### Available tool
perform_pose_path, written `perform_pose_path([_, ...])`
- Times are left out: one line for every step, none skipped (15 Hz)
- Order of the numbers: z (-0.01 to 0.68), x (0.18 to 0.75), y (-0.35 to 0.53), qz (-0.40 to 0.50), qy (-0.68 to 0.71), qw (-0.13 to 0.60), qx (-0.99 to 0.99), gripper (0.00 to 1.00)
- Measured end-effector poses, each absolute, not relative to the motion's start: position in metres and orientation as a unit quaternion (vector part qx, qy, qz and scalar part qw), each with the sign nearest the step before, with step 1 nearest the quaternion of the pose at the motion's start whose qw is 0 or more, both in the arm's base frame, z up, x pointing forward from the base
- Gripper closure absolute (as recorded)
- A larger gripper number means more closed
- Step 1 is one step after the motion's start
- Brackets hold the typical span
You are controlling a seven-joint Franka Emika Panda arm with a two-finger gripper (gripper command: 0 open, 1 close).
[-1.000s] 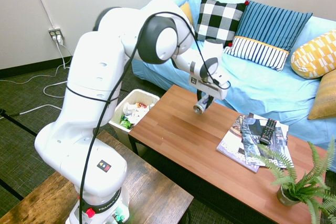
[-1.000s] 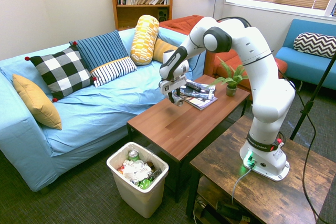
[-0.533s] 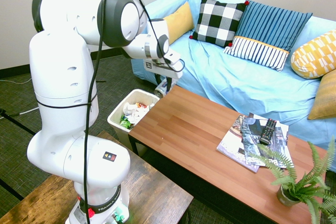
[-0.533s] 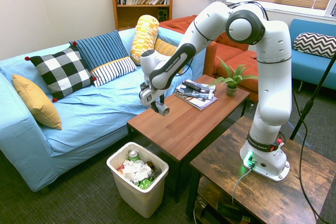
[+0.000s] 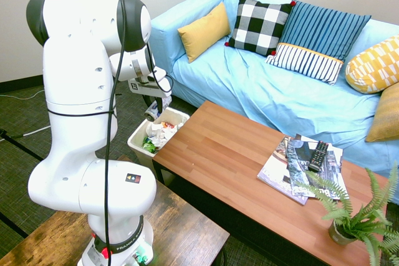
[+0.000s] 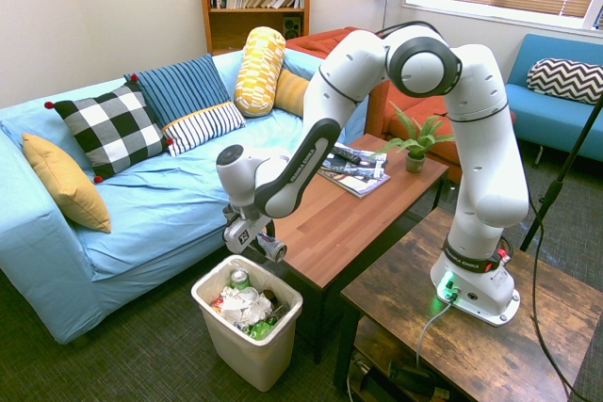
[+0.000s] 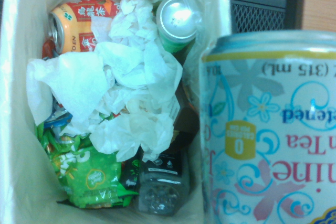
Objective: Throw the can in the trash bin
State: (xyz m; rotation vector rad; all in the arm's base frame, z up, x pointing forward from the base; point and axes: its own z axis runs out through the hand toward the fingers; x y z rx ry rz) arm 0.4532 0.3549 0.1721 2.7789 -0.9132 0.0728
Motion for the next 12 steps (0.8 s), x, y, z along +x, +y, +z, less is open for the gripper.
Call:
perform_pose_path([0.165, 0.461, 0.361, 0.025, -0.313, 0.106, 0.944, 0.0])
perform_pose_path([0.163, 0.469, 0.366, 0.026, -0.314, 0.104, 0.943, 0.0])
perform_pose_path([0.164, 0.477, 0.372, 0.029, -0.316, 0.103, 0.943, 0.0])
perform_pose_path([0.166, 0.483, 0.377, 0.031, -0.317, 0.103, 0.942, 0.0])
perform_pose_path([0.168, 0.488, 0.381, 0.033, -0.318, 0.103, 0.942, 0.0])
perform_pose_path([0.169, 0.494, 0.384, 0.035, -0.32, 0.103, 0.941, 0.0])
perform_pose_path([0.169, 0.5, 0.387, 0.036, -0.324, 0.102, 0.94, 0.0])
perform_pose_path([0.168, 0.506, 0.39, 0.036, -0.329, 0.102, 0.938, 0.0])
perform_pose_path([0.167, 0.509, 0.395, 0.038, -0.333, 0.1, 0.937, 0.0])
perform_pose_path([0.167, 0.511, 0.402, 0.039, -0.336, 0.098, 0.936, 0.0])
perform_pose_path([0.168, 0.511, 0.409, 0.04, -0.338, 0.096, 0.935, 0.0])
perform_pose_path([0.169, 0.508, 0.418, 0.041, -0.34, 0.095, 0.935, 0.0])
